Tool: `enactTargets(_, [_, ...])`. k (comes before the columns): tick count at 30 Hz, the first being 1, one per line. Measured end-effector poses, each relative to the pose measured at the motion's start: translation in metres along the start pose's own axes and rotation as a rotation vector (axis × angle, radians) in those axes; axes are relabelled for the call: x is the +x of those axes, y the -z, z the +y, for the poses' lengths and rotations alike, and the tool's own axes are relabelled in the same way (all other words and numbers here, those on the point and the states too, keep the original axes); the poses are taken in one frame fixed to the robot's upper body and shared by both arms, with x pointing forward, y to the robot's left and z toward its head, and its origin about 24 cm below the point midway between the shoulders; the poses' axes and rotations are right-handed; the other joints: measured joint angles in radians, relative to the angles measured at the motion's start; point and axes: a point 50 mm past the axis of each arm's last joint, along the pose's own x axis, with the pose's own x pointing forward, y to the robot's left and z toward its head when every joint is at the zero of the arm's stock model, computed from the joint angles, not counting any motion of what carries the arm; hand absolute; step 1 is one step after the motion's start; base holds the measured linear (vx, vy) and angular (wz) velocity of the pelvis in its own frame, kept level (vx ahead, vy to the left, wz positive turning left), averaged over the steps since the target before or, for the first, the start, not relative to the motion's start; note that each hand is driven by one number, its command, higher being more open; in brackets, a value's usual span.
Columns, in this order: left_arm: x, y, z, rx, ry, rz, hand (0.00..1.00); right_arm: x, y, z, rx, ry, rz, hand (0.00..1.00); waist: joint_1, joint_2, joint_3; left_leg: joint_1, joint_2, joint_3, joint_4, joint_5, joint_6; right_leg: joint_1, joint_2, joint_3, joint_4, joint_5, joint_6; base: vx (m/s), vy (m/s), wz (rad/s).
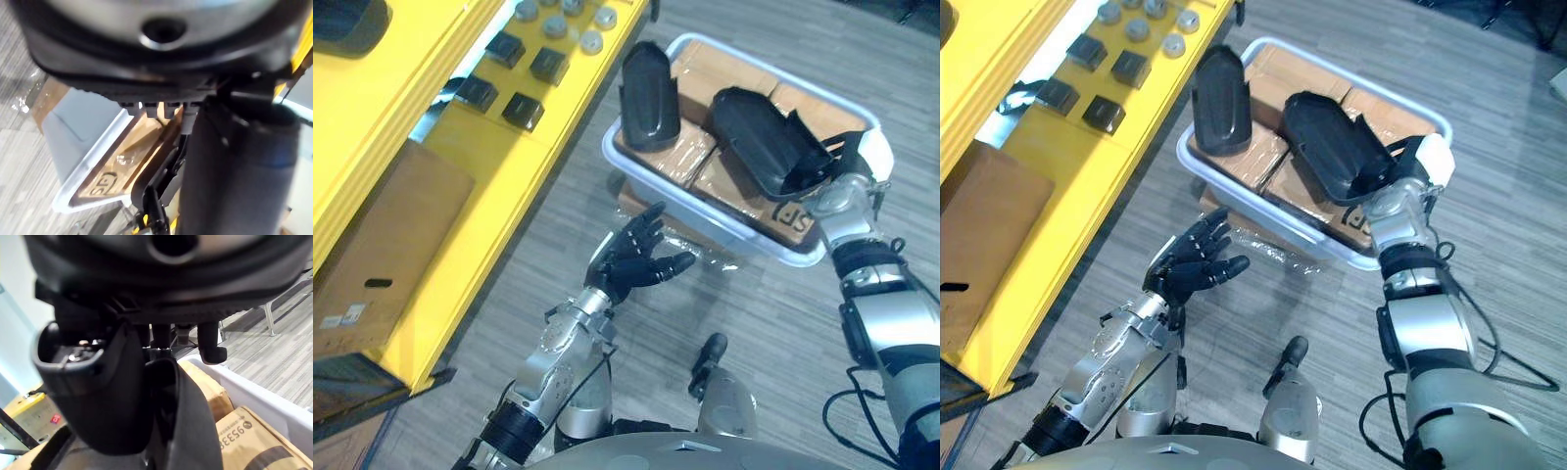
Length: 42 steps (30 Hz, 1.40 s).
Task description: Walk over and take three plastic housings, then place them on the shelf
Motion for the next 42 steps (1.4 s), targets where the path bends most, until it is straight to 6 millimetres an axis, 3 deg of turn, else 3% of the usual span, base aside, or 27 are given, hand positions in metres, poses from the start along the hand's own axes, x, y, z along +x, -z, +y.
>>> enactTargets(7, [0.014,0.016,-0.005,-0.165,0.012,0.139,1.00,-0.022,0.000,0.022,0.020,-0.001,-0.088,0.00,-0.030,-0.007,-0.113,0.041,0.021,0.062,-0.001,-0.010,-0.013,0.031,0.032,0.040,-0.072,0.030,-0.006,0.01,-0.027,-0.22])
enactTargets(13, [0.024,0.057,-0.004,-0.341,-0.092,0.330,1.00,-0.048,-0.002,0.048,0.027,-0.060,-0.191,0.00,-0.056,-0.022,-0.185,0.096,0.051,0.117,-0.003,-0.027,-0.023,0.064,0.069,0.084,-0.124,0.056,-0.015,-0.03,-0.030,-0.27])
enactTargets(19, [0.039,0.075,-0.007,-0.405,-0.167,0.423,1.00,-0.066,-0.007,0.070,0.010,-0.122,-0.244,0.00,-0.062,-0.038,-0.206,0.120,0.051,0.149,-0.003,-0.028,-0.023,0.075,0.076,0.120,-0.161,0.089,-0.019,-0.03,-0.014,-0.18])
enactTargets(27, [0.061,0.066,-0.009,-0.574,-0.232,0.360,1.00,-0.094,-0.025,0.095,0.044,-0.209,-0.372,0.00,-0.068,-0.058,-0.210,0.113,0.052,0.168,-0.004,-0.029,-0.024,0.058,0.080,0.140,-0.175,0.103,-0.019,-0.02,-0.006,-0.08])
enactTargets(33, [0.080,0.037,-0.006,-0.807,-0.191,0.123,1.00,-0.114,-0.038,0.102,0.119,-0.239,-0.472,0.00,-0.086,-0.102,-0.224,0.098,0.049,0.180,-0.002,-0.029,-0.025,0.032,0.079,0.162,-0.175,0.111,-0.019,0.04,-0.006,-0.07])
enactTargets(35, [0.083,0.033,-0.008,-0.918,-0.181,0.037,1.00,-0.116,-0.043,0.100,0.146,-0.233,-0.520,0.00,-0.091,-0.103,-0.224,0.103,0.049,0.185,-0.002,-0.030,-0.026,0.035,0.079,0.163,-0.175,0.111,-0.019,0.01,-0.006,-0.02])
enactTargets(42, [0.084,0.031,-0.008,-0.947,-0.212,-0.007,1.00,-0.127,-0.039,0.104,0.181,-0.234,-0.532,0.00,-0.091,-0.112,-0.223,0.121,0.049,0.186,-0.002,-0.032,-0.026,0.051,0.078,0.162,-0.175,0.111,-0.019,-0.01,-0.003,0.00])
